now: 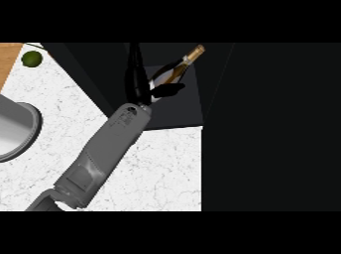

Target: Pick up the wine, place it into the cabinet and close the cabinet

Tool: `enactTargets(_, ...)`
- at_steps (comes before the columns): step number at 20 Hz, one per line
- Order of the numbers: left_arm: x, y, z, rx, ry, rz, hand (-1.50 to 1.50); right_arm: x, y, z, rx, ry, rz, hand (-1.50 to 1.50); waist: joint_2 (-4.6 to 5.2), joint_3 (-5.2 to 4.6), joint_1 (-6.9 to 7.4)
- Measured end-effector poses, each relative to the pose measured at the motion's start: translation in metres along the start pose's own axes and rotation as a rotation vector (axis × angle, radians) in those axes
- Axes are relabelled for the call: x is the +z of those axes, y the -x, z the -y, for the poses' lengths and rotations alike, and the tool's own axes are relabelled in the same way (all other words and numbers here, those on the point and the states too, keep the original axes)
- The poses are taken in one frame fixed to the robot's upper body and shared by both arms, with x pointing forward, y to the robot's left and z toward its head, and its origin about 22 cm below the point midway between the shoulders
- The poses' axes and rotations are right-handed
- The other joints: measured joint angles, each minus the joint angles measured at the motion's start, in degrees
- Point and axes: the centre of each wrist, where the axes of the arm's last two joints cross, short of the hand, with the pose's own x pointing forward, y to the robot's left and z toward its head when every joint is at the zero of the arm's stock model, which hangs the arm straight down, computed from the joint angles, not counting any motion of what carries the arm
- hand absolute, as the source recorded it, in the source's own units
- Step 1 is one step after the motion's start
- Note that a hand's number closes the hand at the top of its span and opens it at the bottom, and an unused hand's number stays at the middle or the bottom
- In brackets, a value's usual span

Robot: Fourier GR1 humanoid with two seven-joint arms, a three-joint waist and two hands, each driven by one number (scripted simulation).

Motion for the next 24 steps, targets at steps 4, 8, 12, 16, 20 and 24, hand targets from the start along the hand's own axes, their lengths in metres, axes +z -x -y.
enactTargets(4,0.002,-0.004,-0.003,0.101,-0.019,0.003,-1.5,0.004,-0.001,0.002,0.006,0.02,-0.008,-1.5,-0.36,0.04,0.91)
enactTargets(8,0.006,-0.006,-0.004,0.192,-0.008,0.024,-1.5,0.003,0.0,-0.001,-0.009,0.029,-0.017,-1.5,-0.56,0.05,1.66)
enactTargets(12,0.017,-0.007,-0.005,0.264,0.031,0.032,-1.5,0.004,0.001,-0.006,-0.033,0.046,-0.013,-1.5,-0.96,0.09,2.75)
enactTargets(16,0.032,-0.014,-0.004,0.32,0.069,0.048,-1.5,-0.002,0.0,-0.006,-0.027,0.054,-0.012,-1.5,-1.12,0.11,3.52)
enactTargets(20,0.054,-0.01,-0.009,0.361,0.126,0.073,-1.5,-0.007,-0.001,-0.009,-0.034,0.071,-0.007,-1.5,-1.31,0.13,4.44)
enactTargets(24,0.069,-0.016,-0.018,0.423,0.164,0.085,-1.5,-0.003,-0.002,-0.008,-0.022,0.08,-0.015,-1.5,-1.5,0.14,4.74)
